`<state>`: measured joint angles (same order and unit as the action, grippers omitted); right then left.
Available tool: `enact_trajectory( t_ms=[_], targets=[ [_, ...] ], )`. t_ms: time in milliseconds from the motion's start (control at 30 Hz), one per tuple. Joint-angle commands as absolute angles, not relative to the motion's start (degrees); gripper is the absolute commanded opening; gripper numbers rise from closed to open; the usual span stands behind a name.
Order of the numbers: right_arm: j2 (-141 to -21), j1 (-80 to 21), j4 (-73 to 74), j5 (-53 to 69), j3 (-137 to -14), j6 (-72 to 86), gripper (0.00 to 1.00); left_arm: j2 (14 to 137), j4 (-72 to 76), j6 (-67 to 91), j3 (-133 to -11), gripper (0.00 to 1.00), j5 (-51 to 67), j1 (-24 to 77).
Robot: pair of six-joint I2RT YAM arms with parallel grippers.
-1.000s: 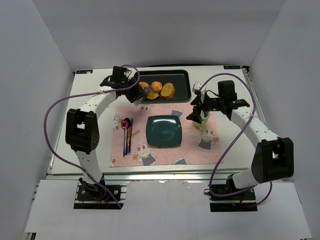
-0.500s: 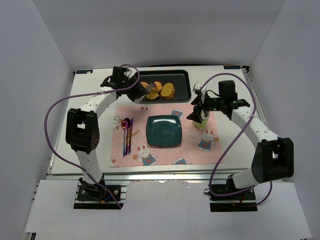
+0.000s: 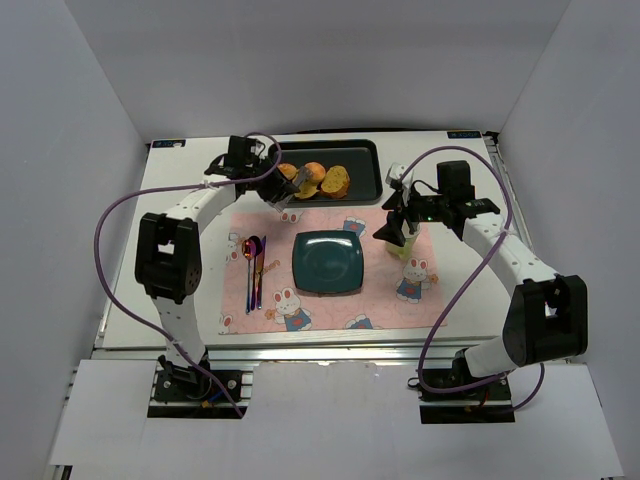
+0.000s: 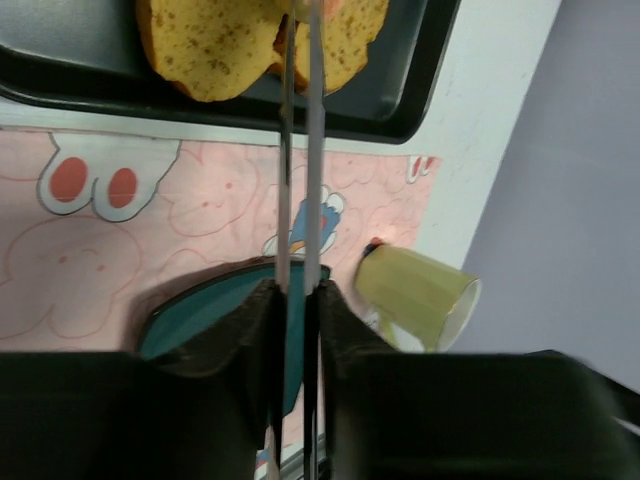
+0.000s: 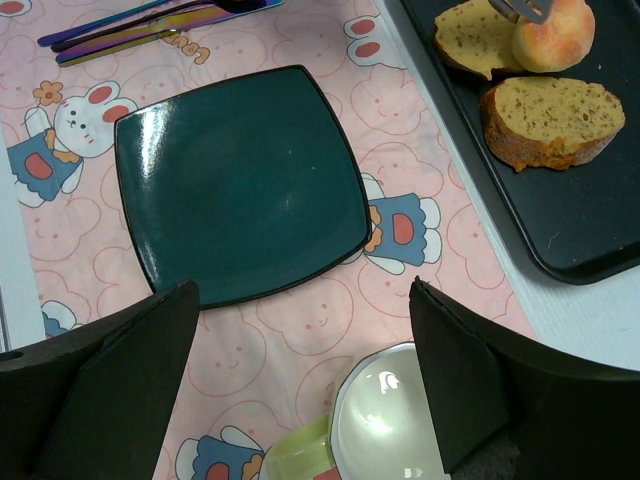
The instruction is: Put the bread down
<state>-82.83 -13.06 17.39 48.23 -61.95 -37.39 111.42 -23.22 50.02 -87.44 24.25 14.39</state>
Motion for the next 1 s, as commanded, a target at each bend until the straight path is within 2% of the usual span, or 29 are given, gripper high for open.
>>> enact_trajectory(
  t_ms=[0,133,233,433,667,833,967],
  targets=[
    [-80.8,-12.6,16.1,49.9,-61.3,-37.1,0.89,108.1,-19.3,51.1,-86.3,0.24,25.7,14.5],
    [-80.2,-12.5,16.7,49.9,-61.3,-37.6,0.89,104.0,-17.0,50.7,-85.2,0.04,26.2,14.5],
    [-79.5,-12.3,16.7,50.0,-60.7,-38.1,0.89,98.7,-17.0,49.1,-82.3,0.00,27.4,14.5],
    [-78.3,-11.8,15.2,50.9,-59.6,-38.1,0.88,82.3,-19.0,45.9,-67.2,0.00,31.8,15.0],
    [-78.7,-11.5,14.6,53.2,-60.7,-37.6,0.77,64.0,-23.3,47.3,-48.9,0.00,34.5,17.0],
    [-79.5,-11.5,13.3,53.1,-62.2,-36.3,0.78,60.0,-24.1,49.0,-41.4,0.00,34.9,20.4],
    [-79.7,-11.5,13.2,52.6,-62.8,-35.8,0.80,61.0,-24.2,48.0,-40.1,0.00,33.1,22.4]
  ],
)
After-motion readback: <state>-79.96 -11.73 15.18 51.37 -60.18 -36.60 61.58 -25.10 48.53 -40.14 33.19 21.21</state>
